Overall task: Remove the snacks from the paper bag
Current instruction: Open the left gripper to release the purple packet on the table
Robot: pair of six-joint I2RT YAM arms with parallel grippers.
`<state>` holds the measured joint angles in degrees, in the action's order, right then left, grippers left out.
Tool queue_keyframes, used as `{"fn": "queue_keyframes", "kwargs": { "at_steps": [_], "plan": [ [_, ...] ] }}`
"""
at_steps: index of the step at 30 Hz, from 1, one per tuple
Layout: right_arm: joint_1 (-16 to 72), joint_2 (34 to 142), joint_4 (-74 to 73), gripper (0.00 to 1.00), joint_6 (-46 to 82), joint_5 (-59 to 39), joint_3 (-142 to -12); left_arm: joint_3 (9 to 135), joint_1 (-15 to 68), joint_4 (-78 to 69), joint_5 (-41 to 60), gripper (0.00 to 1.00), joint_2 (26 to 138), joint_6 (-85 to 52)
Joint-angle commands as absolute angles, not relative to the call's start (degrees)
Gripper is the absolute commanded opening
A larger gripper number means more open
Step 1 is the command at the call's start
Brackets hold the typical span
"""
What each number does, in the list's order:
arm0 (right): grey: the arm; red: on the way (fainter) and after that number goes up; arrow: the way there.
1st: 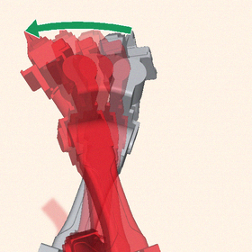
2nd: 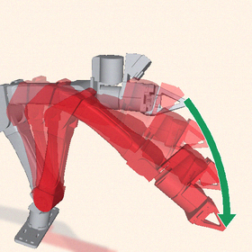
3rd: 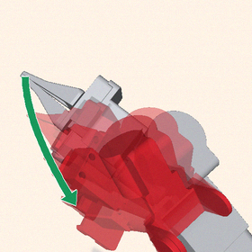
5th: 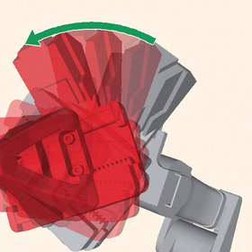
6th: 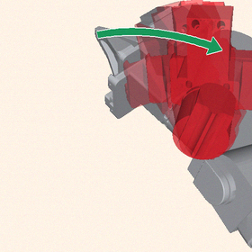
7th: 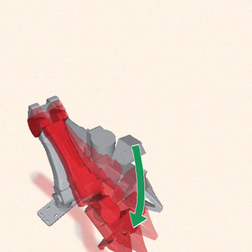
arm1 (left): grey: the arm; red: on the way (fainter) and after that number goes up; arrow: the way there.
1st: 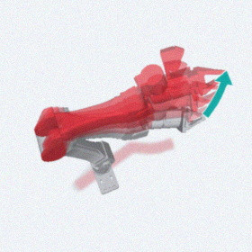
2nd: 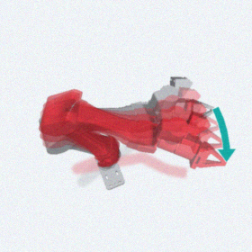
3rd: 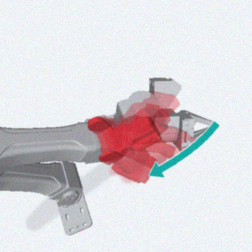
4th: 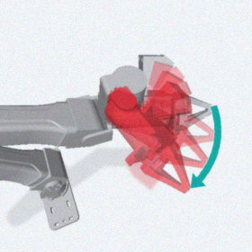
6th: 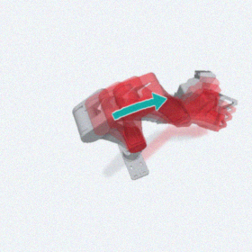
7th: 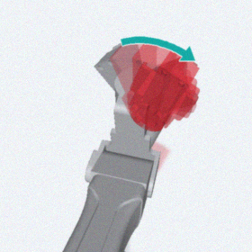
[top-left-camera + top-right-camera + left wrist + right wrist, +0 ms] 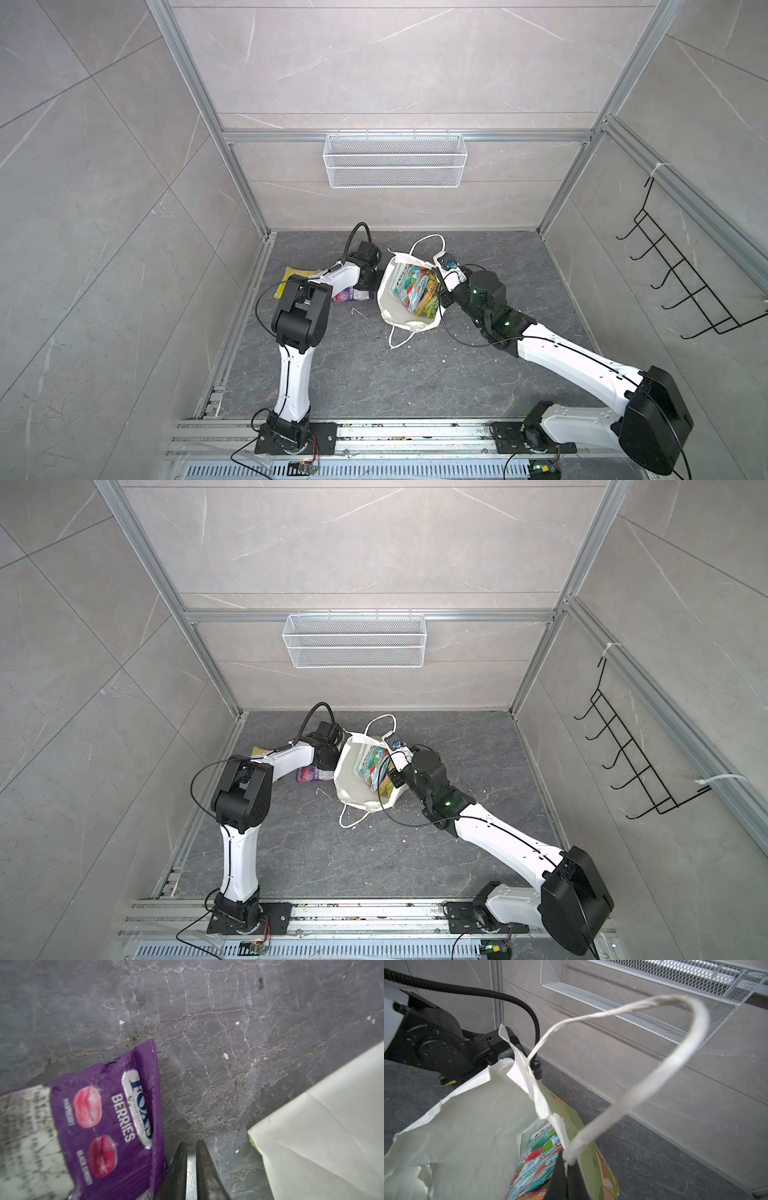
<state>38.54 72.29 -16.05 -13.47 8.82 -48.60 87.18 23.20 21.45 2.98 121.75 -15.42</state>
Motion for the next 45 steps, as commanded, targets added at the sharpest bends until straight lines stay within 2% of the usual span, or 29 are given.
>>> {"fn": "queue_keyframes", "kwargs": {
  "at_steps": [1,45],
  "plan": [
    [38.26,71.89,-16.20,0.00,-13.01,9.82,-49.97,88.07,22.59,22.21,1.09,0.15,121.32,-14.51],
    [38.23,70.31,-15.74,0.00,-13.18,10.20,-48.67,83.13,17.39,21.44,-3.10,0.15,118.71,-10.37]
  ]
}}
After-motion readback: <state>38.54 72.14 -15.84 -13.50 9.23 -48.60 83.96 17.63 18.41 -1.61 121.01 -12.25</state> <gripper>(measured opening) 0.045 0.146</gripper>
